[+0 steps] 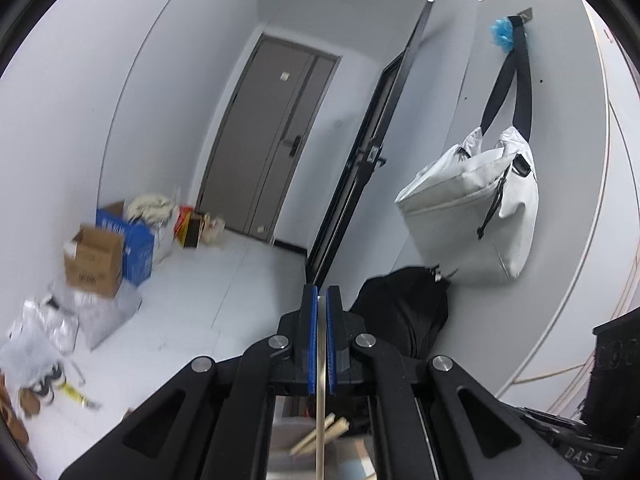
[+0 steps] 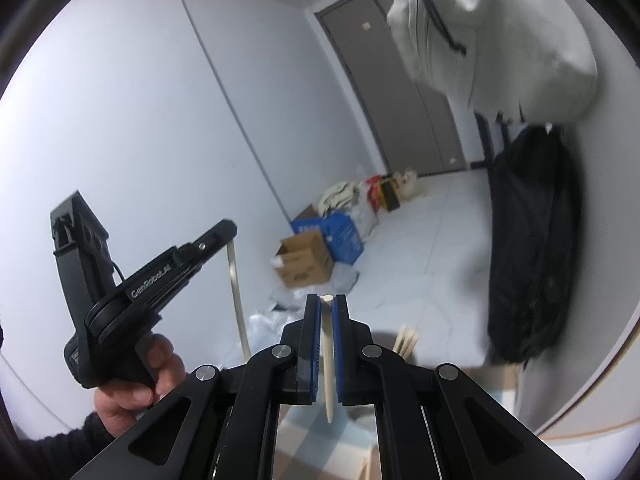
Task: Organize utensils
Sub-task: 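Raise both held chopsticks over the holder opening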
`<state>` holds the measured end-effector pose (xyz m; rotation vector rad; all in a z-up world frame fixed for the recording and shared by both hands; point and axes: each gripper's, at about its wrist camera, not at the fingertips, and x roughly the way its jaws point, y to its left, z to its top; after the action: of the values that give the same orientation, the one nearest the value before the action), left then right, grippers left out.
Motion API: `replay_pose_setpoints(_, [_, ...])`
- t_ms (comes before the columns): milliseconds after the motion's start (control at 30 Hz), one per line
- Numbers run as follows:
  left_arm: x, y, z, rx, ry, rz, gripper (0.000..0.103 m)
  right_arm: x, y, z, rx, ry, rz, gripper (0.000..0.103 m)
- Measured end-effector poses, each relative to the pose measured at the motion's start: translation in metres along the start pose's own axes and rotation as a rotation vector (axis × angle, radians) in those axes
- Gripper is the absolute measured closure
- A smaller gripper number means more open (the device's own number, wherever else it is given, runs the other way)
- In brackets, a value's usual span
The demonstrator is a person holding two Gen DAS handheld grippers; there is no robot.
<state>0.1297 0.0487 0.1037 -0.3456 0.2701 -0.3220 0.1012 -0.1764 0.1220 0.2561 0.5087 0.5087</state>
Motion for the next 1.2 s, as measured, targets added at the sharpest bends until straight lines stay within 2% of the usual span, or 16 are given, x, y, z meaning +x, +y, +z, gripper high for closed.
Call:
replay_pose_setpoints(300, [0.043,-0.002,-0.006,0.099,-0.06,0.016,0.103,0.027,-0.019,0.032,0.018,-0.014,-0.043,0.098])
replay_pose_setpoints(467, [0.067,0.008,-0.017,0.107,-0.054,0.007,0.103,0.043,-0.026,0.039,0.018,-0.012,-0.059,0.098])
replay_pose_setpoints(800, [0.087,0.007,-0.037,0.158,-0.083,0.025,0.103,0.076,-0.04,0.034,0.01,0.045,-0.071,0.098])
replay_pose_setpoints(1200, [0.085,0.01,-0.054,0.171,-0.116,0.027,0.103,0.102,-0.052,0.017,0.031,0.109,-0.057,0.098])
